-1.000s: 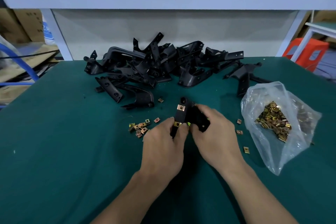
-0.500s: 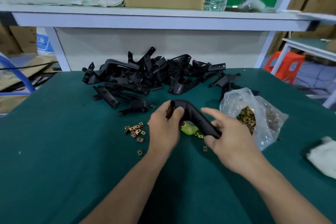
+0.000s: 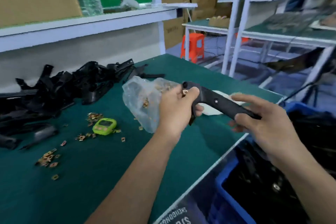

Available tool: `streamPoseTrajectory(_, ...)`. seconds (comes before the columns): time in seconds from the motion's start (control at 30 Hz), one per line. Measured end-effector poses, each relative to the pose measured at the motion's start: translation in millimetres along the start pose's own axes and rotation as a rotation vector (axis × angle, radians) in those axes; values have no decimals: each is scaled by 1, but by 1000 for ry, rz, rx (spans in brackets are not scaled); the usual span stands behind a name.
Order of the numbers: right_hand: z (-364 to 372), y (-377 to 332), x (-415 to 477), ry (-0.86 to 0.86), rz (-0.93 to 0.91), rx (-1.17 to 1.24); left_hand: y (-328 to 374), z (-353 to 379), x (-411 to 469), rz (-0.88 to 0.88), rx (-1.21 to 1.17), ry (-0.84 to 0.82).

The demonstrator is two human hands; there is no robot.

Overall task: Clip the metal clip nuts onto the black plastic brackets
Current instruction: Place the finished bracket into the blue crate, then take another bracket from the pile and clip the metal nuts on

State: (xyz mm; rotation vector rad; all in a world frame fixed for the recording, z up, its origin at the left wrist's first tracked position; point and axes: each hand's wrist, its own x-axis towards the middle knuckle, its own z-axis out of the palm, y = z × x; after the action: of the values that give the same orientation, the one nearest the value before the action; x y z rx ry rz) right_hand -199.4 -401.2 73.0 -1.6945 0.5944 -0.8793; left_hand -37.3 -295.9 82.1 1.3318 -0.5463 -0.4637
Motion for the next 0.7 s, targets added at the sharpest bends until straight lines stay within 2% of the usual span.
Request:
streamPoseTrajectory(0.2, -122, 51, -35, 462, 261, 226, -50, 127, -14, -460, -182, -410)
streamPoseTrajectory(0.37, -194, 93, -46, 703, 484, 326, -91, 211, -25, -722, -193, -556)
streamPoseTrajectory(0.47, -222, 110, -33, 812, 467, 458, -102, 244, -25, -730, -174, -606)
streamPoseTrajectory(0.53, -234, 118, -23, 864, 449, 466, -112, 251, -28, -642, -36, -650)
streamPoseTrajectory(0.6, -243, 128, -20, 914, 487, 331, -124, 244, -34, -549, 196, -741)
streamPoseTrajectory(0.7, -243, 138, -31, 1037, 581, -105, -142, 222, -39, -487, 407, -849)
